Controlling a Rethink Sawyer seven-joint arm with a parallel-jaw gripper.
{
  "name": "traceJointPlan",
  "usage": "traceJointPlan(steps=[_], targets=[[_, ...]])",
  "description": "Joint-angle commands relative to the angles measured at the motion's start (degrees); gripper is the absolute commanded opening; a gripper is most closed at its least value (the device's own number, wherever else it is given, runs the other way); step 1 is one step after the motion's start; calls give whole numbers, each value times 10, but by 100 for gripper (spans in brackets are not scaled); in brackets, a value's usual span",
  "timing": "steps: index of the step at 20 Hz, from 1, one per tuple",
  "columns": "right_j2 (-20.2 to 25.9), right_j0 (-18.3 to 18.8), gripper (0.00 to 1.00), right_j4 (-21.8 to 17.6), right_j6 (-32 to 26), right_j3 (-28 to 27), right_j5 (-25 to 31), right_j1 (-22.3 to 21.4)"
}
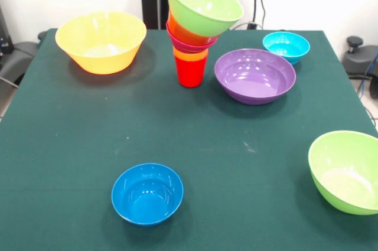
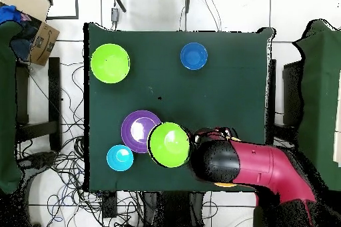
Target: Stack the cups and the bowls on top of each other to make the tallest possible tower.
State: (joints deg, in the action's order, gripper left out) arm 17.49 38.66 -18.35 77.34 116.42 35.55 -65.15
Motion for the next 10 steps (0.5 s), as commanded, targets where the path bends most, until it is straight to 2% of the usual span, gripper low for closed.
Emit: traceJointPlan(steps=[1,10], targets=[[13,7,100,-59,1,32,-54,48],[22,9,100,-57,1,26,-55,63]])
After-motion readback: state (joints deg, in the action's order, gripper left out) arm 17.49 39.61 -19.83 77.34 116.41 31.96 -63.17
